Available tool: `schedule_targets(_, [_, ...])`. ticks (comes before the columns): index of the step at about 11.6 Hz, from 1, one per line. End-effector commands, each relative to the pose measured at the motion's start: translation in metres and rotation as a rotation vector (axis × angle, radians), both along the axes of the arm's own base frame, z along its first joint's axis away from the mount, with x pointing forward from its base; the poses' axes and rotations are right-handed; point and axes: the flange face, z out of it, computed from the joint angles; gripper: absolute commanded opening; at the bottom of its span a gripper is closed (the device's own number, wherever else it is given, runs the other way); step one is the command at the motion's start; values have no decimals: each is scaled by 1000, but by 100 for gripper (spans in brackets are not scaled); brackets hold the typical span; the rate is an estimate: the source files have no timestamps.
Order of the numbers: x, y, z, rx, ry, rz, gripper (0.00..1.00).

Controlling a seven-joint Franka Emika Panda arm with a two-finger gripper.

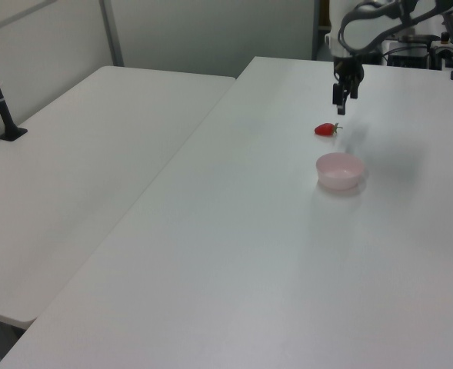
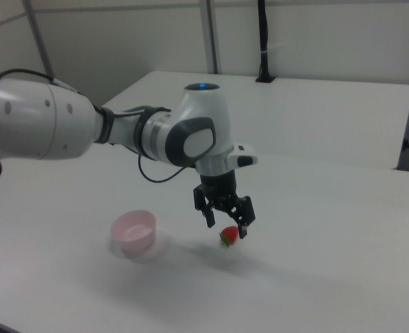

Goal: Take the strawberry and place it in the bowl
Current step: 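Lower the open gripper over the red strawberry and close on it, then lift the strawberry and carry it over the pink bowl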

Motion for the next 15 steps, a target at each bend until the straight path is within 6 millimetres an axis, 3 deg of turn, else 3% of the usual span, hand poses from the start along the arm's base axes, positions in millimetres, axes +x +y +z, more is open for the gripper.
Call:
schedule_targets(1, [18,14,-33,-30,-42,-43,91])
schedule_targets(3, [25,24,-48,-35,-57,-35,70])
schedule_targets(4, [29,28,-50,-36,-80,-38,65])
schedule_targets(7, [33,29,-47,-38,-116,-66,25])
schedule_targets(9, [33,46,-22,-33,-139,-33,22])
schedule_targets(11, [20,70,-5,-27,-83,14,22])
schedule_targets(15, [-31,164,27,-25,44,140,22])
